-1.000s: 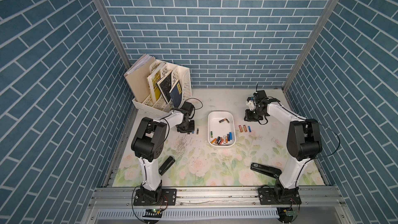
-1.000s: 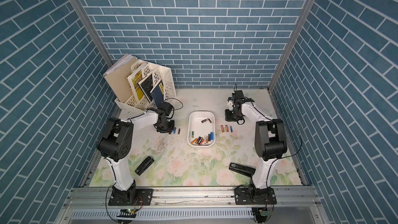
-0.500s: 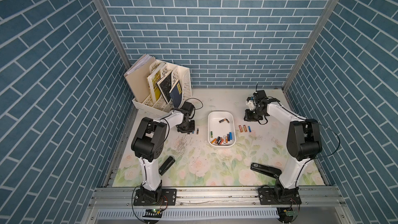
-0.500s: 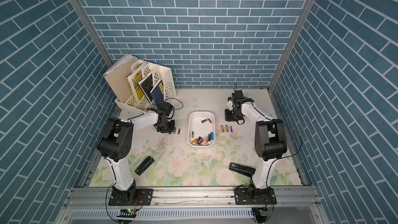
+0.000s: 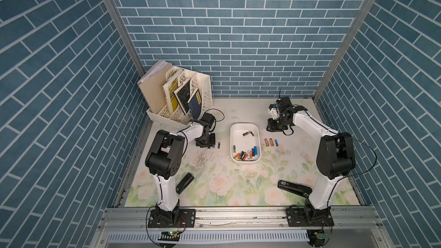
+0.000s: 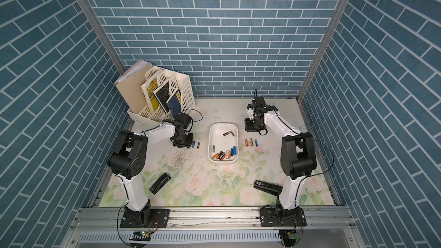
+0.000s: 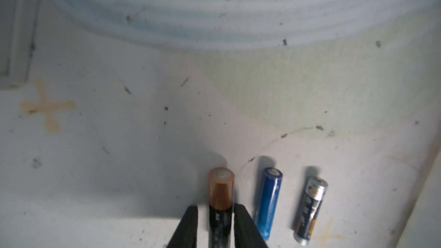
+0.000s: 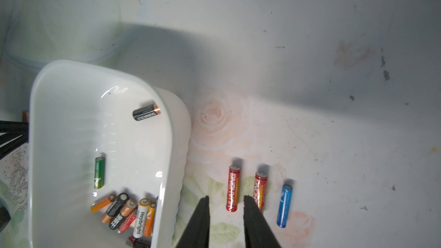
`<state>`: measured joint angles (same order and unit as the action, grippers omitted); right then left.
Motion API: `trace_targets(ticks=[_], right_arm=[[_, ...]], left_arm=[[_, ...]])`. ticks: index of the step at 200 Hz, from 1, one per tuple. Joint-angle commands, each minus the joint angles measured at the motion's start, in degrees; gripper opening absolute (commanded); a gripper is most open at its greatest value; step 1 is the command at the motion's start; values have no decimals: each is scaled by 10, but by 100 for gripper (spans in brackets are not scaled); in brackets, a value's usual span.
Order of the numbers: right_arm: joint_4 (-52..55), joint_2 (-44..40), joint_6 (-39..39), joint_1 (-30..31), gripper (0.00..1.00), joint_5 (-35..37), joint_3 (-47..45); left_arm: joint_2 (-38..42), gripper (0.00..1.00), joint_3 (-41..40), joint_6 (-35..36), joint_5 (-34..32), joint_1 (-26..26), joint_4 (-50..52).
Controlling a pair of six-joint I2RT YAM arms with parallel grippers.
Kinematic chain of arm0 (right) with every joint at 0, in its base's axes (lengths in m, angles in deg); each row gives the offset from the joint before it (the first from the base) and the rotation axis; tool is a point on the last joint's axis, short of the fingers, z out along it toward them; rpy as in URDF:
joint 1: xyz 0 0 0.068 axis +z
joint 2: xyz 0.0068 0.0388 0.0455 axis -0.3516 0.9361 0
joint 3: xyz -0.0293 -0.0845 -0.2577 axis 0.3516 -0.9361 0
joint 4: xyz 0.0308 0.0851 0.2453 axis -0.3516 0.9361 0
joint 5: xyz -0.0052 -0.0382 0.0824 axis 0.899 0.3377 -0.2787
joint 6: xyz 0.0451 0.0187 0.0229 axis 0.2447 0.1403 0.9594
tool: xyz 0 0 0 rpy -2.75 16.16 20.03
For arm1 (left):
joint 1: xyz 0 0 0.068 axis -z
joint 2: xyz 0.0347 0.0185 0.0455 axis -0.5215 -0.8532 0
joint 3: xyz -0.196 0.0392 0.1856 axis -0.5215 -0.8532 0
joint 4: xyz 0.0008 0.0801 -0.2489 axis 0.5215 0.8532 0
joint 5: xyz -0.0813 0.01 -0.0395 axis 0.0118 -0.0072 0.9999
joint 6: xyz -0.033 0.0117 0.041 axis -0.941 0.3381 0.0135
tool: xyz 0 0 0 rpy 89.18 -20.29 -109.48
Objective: Take the batteries out of the storage box
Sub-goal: Place the battery at the center of the board.
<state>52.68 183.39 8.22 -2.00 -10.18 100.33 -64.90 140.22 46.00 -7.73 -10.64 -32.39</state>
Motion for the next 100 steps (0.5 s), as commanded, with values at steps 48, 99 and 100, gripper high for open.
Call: trace_targets(ticks=[48,99,100], right_arm=[[13,3,55,91,28,14,45],[-22,62,101,129,29,25,77],[-22,64,102,129,29,25,77]], left_arm=[[66,36,17,-5,-21,-2,29],[82,38,26,10,-16,-3,41],[82,38,26,11,-16,-2,42]])
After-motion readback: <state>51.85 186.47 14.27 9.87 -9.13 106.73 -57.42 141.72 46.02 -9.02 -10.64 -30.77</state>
